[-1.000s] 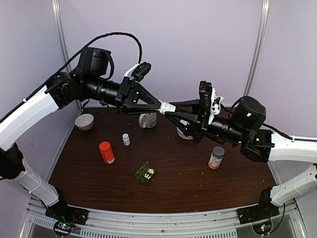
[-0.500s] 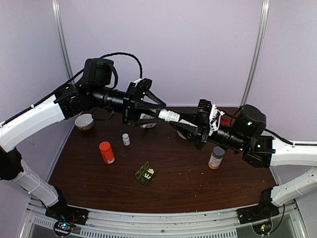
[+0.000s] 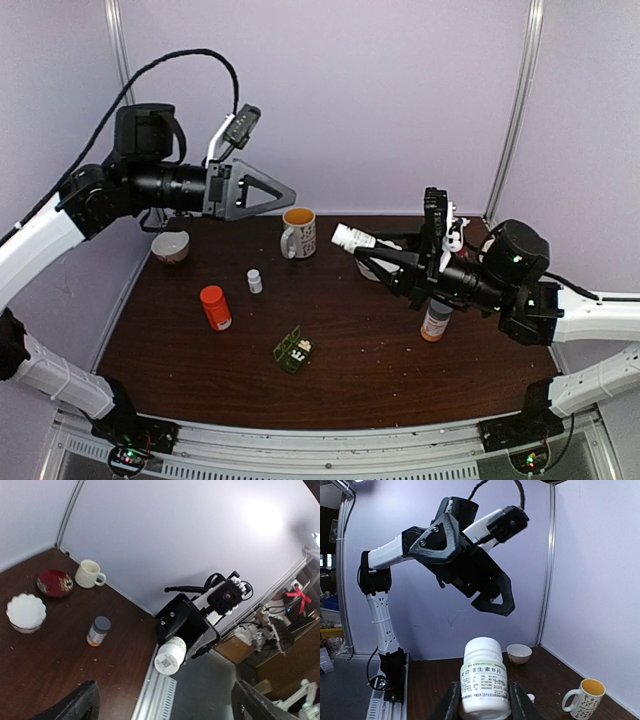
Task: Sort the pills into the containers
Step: Unscrew the lid of the pill bottle.
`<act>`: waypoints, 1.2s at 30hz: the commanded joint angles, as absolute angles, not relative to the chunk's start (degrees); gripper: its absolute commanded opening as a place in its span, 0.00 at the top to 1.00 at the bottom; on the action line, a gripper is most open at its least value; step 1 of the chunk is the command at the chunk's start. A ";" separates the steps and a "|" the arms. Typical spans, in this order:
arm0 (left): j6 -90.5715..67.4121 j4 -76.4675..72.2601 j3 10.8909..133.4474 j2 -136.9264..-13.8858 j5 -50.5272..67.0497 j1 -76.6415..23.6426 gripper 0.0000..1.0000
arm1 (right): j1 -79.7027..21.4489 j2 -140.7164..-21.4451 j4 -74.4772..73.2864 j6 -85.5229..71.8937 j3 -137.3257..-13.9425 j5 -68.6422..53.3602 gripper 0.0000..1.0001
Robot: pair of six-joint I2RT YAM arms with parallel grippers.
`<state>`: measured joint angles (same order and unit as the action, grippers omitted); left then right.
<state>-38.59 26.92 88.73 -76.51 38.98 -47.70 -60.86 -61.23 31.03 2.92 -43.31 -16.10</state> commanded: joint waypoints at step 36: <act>54.00 22.99 80.59 -69.02 33.30 -54.87 0.26 | -59.68 -71.35 26.17 -30.78 -57.86 -34.18 0.87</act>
